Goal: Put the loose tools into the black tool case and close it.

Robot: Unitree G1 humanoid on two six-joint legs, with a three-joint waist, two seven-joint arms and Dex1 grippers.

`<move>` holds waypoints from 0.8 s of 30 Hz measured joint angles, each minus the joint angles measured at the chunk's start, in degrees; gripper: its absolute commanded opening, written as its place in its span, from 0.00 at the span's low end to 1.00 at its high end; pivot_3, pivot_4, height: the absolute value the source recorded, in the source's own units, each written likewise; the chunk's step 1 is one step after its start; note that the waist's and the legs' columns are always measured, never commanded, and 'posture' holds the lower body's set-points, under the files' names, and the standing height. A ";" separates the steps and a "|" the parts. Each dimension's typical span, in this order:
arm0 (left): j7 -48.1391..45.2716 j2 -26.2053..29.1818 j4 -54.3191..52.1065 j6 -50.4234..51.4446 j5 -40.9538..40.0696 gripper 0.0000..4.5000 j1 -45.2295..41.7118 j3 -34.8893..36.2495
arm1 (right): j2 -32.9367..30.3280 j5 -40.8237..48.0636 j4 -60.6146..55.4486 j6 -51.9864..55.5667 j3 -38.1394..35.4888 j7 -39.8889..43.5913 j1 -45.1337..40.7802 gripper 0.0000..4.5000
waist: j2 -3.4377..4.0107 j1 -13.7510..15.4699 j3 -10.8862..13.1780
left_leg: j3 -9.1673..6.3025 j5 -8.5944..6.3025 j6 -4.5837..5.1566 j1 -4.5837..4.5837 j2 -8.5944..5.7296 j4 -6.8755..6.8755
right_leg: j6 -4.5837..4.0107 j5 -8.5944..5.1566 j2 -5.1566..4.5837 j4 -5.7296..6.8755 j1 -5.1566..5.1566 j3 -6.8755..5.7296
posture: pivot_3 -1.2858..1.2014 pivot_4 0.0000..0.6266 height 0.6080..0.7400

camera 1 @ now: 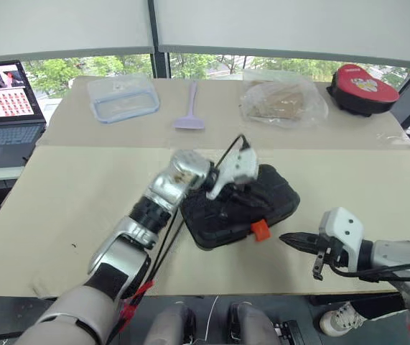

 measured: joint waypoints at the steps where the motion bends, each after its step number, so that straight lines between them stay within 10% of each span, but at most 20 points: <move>1: 0.67 0.92 -0.05 -3.25 1.66 0.20 -0.45 -1.20 | 0.02 0.05 -0.37 0.05 0.02 -0.18 0.20 0.00 | -0.01 0.09 -0.07 | 0.00 0.00 0.00 0.08 0.01 -0.01 | -0.01 0.01 -0.01 -0.02 0.06 0.00 | 0.52 0.24 0.91; 24: 1.28 3.28 0.64 -11.59 5.91 0.20 0.49 -2.58 | 4.01 -1.85 0.20 2.09 9.21 -7.12 -4.41 0.00 | -0.24 0.40 -1.81 | 0.02 -0.27 0.39 0.24 0.03 -0.07 | -0.01 0.01 -0.16 -0.23 0.19 0.10 | 0.52 0.24 0.91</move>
